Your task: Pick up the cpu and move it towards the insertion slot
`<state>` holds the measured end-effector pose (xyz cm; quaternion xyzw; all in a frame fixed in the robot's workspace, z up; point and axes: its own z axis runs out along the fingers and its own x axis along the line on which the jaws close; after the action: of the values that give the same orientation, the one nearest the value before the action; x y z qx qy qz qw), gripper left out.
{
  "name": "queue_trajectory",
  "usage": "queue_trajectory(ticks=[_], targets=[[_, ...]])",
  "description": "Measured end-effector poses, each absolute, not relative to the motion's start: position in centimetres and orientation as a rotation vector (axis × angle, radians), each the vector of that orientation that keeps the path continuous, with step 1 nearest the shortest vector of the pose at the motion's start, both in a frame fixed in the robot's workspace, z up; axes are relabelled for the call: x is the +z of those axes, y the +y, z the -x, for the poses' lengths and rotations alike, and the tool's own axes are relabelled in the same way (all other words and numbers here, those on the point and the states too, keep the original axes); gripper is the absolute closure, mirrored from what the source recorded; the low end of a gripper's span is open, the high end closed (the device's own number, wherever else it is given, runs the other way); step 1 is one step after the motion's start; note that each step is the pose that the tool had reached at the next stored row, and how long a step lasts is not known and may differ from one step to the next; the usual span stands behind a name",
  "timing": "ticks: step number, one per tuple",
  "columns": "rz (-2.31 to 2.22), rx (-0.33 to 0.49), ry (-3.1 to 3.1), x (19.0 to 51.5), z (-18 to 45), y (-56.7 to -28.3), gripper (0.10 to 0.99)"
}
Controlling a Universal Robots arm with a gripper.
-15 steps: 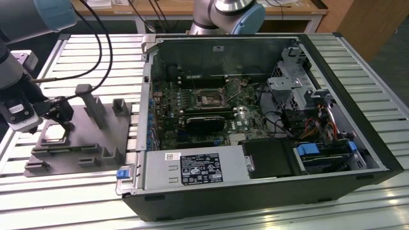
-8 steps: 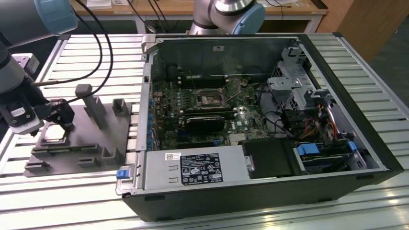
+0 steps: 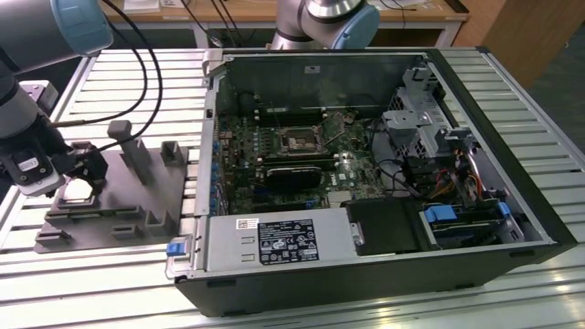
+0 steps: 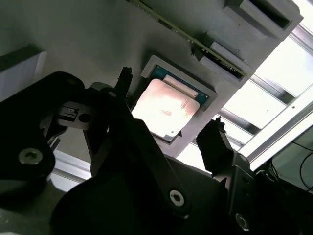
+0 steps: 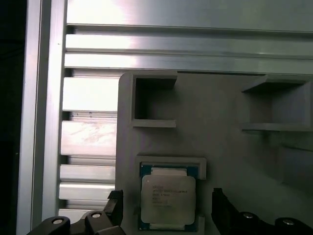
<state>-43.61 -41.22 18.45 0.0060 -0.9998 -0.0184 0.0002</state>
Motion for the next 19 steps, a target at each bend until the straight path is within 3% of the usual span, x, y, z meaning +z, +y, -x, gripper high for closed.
queue_trajectory(ticks=[4, 5, 12, 13, 16, 17, 19], targets=[[-0.019, -0.058, -3.140, 18.20, 43.58, -41.27, 0.290], [-0.019, -0.058, -3.140, 18.15, 43.57, -41.26, 0.357], [-0.019, -0.058, -3.140, 18.08, 43.42, -41.26, 0.373], [-0.019, -0.058, -3.140, 18.08, 43.39, -41.26, 0.443], [-0.019, -0.062, -3.140, 18.08, 43.35, -41.27, 0.459], [-0.019, -0.064, -3.140, 18.08, 43.35, -41.26, 0.529], [-0.019, -0.067, -3.140, 18.10, 43.35, -41.23, 0.529]])
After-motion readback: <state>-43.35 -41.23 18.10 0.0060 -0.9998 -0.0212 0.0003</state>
